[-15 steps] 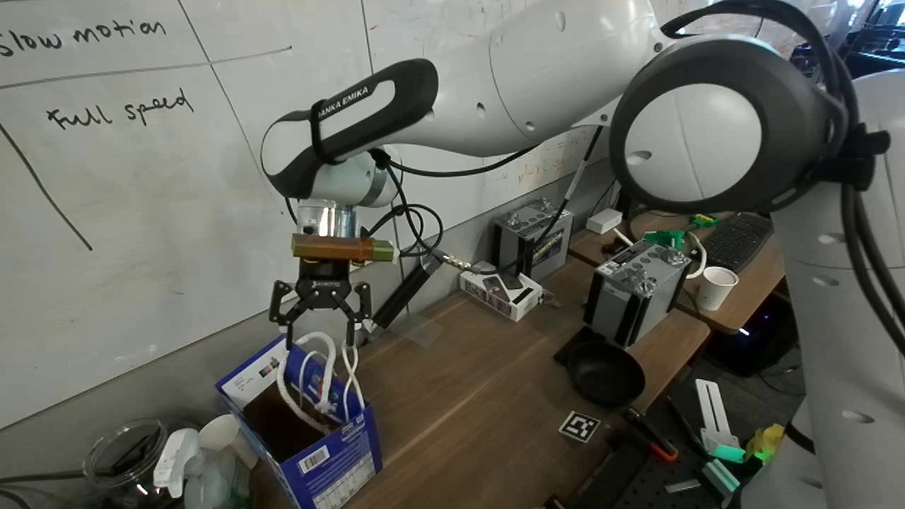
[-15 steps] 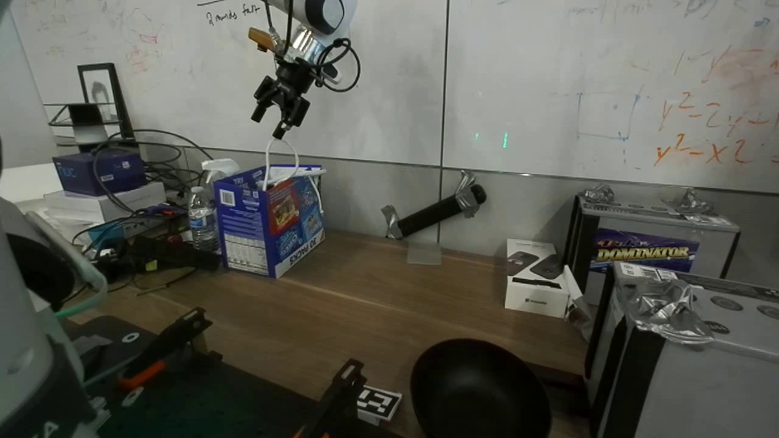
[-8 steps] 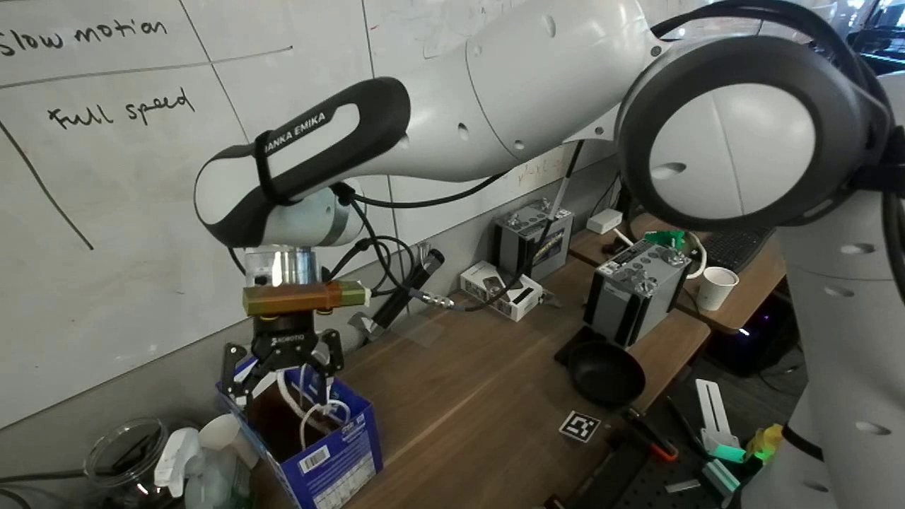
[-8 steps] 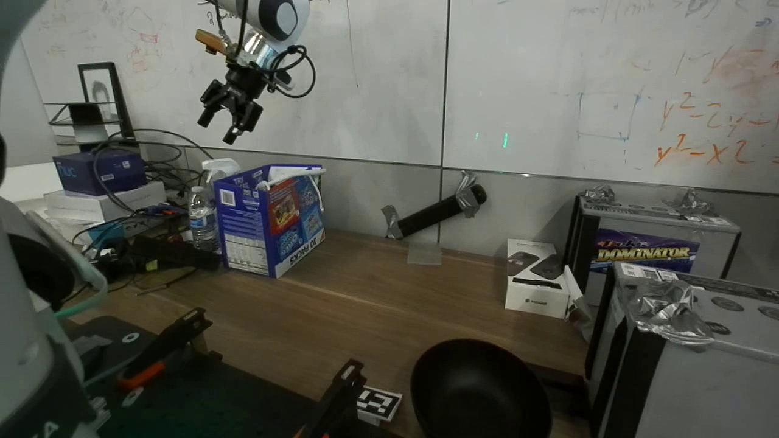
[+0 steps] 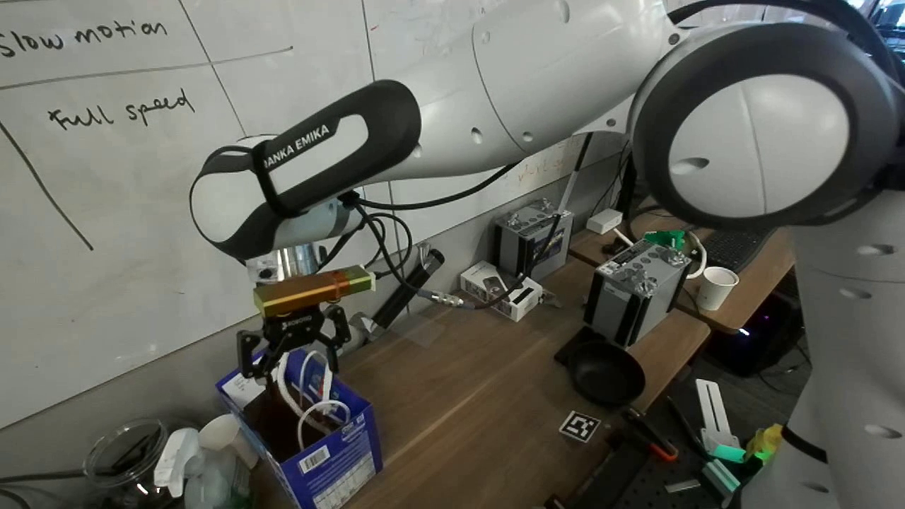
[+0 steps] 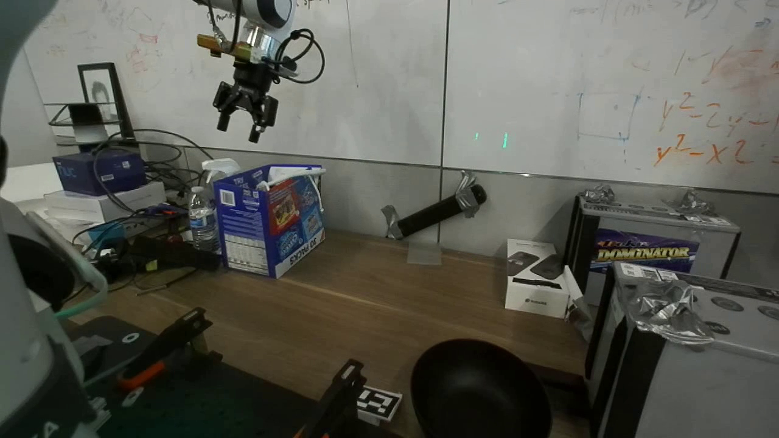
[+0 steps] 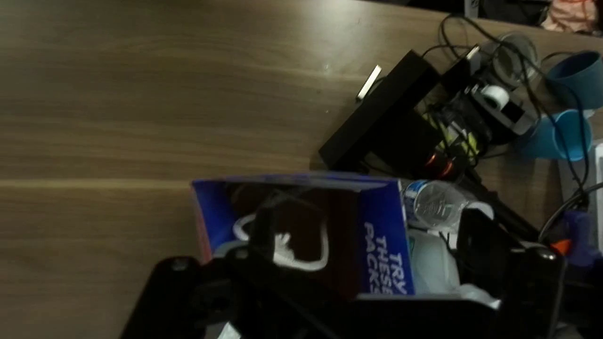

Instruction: Put the white object in the blue box

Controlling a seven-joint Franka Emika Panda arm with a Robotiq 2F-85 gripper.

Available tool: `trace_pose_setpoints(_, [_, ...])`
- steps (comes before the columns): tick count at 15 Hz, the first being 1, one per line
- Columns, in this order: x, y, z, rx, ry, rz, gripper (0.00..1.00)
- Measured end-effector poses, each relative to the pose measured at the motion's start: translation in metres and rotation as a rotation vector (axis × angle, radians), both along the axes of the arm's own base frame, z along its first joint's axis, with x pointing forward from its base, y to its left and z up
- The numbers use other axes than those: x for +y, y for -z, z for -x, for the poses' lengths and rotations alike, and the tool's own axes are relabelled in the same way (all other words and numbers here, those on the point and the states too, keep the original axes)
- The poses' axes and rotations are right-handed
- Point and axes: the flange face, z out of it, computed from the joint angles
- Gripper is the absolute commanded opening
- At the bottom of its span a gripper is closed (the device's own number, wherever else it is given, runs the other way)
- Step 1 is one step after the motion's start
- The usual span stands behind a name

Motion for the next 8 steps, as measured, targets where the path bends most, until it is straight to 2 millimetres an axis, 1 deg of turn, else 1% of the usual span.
trace_pose_setpoints(2, [-0.018, 0.0, -0.019, -0.076, 0.018, -0.002, 1.0])
trace_pose_setpoints(4, [-0.034, 0.008, -0.038, -0.136, 0.039, -0.027, 1.0])
trace_pose_setpoints(6, [-0.049, 0.026, -0.055, -0.165, 0.05, -0.056, 1.0])
trace_pose_setpoints(8, [-0.062, 0.049, -0.07, -0.189, 0.047, -0.066, 1.0])
